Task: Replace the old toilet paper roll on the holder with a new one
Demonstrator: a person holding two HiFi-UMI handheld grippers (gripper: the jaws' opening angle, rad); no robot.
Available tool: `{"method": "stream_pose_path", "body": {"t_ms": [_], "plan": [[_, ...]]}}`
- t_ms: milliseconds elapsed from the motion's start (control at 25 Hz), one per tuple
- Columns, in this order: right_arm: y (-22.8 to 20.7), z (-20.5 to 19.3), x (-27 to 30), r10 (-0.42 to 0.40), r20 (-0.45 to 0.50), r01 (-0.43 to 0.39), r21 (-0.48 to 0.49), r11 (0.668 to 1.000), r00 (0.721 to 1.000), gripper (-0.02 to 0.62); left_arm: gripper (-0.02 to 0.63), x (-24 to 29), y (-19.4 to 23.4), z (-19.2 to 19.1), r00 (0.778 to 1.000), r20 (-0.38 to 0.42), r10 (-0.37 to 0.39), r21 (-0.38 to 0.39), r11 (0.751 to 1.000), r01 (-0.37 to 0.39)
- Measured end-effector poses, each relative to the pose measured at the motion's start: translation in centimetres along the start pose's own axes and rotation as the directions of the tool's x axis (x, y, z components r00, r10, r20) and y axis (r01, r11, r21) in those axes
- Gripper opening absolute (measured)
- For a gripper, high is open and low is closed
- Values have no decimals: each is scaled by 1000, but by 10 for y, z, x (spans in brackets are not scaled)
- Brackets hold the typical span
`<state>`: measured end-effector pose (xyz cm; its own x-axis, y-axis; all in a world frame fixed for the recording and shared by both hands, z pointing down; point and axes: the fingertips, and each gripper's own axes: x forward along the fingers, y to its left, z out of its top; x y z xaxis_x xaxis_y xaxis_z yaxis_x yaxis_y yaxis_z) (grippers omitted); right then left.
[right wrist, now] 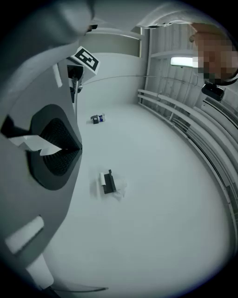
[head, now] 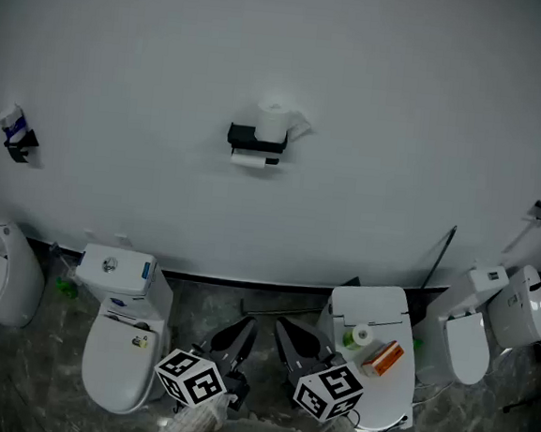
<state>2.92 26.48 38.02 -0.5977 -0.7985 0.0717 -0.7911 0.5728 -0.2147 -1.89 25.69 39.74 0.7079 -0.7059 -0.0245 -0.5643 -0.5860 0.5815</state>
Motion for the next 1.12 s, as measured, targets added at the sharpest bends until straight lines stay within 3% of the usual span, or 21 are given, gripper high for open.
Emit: {"method": "stream_pose_path", "body": {"t_ms": [400,720,1120], "plan": [[-36,-3,30,-9,7,9,20,1000,1000,-8,-2,38,29,9,1000,19,-12,-4,1000,12],[-92,26,122,2,54,-4,32,999,999,-8,-2,116,102,65,999,35,-30,7,1000,30],[-170,64,242,-73,75,72,14,997,994,-5,-2,218,173,125,991,-44,-126,7,992,127]]}}
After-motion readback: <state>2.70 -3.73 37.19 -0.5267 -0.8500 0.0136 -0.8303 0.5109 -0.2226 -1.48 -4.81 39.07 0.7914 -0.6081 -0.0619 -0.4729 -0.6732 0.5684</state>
